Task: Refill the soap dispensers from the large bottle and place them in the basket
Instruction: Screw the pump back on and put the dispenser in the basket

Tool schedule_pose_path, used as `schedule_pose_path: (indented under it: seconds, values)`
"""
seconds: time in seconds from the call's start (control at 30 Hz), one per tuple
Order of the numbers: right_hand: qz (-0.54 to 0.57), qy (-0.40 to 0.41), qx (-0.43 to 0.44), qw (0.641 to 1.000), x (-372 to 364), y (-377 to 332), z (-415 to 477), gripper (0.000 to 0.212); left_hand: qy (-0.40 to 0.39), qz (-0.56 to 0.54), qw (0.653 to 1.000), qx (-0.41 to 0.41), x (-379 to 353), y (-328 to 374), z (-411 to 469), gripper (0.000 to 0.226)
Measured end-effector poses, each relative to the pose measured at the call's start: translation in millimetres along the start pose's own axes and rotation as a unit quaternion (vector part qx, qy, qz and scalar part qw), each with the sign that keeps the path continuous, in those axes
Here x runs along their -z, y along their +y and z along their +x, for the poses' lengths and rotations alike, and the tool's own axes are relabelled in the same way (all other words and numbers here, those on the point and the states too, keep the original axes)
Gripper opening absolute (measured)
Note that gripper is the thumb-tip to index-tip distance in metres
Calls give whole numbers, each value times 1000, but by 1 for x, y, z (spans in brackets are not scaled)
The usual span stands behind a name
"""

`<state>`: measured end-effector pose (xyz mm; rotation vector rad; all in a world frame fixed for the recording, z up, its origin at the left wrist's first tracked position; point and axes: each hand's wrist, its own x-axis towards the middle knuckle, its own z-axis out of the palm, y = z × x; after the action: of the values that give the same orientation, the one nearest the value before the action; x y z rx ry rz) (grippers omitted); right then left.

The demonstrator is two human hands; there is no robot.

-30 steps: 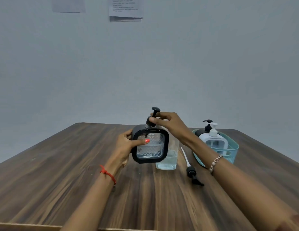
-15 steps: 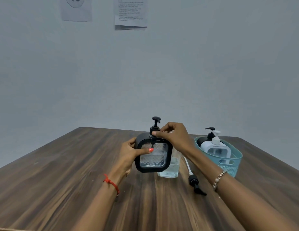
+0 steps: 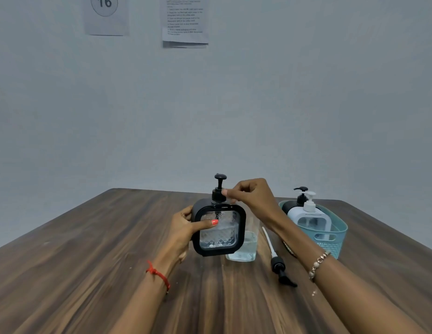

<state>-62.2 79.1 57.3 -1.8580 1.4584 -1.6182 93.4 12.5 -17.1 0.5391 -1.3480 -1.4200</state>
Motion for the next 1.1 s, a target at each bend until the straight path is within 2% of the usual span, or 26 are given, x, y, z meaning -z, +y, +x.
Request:
schedule_pose_path:
  seconds: [0.07,0.13,0.2,0.27,0.33,0.4,0.47,0.57,0.63,0.7,0.83,1.0,1.1]
  values:
    - [-3,-1,8,1000,1,3,2,9,-1,-5,1000,2,0,1,0,49]
    - [-8,-19,-4,1000,2,4,4,17,-4,-6,1000,5,-2,2,0,55]
    - [7,-74,-42,996,1,3,6,26,-9,-7,1000,4,-3,2,0,57]
    - [12,-84,-62,995,-2,1,5,23,-15,-5,1000,4,-3,2,1,56]
    - [-25,-20,-55,998,-8,0,2,24,-18,1,1000,3,-4,2,1,56]
    - [-95,55,-30,993,-14,4,-1,37,-19,5,1000,5,-5,2,0,58]
    - [-81,77,-1,994,-16,10,-4,37,-17,-4,1000,9,-5,1,0,58]
    - [58,3,-13,998,-10,11,-3,18,-17,-13,1000,13,-5,2,0,54]
    - [120,-67,-48,989,-4,10,1,32,-23,-7,1000,12,-6,4,-1,56]
    - [98,-98,-64,988,-1,6,2,39,-24,-3,1000,11,-8,6,-2,55]
    - [55,-16,-70,996,-6,-2,-3,19,-20,-5,1000,10,-10,7,-3,55]
    - [-10,47,-81,996,-15,-3,-5,23,-4,-5,1000,17,-16,3,-5,38]
    - [-93,116,-83,985,-21,0,-4,27,15,10,1000,5,-23,3,-7,36]
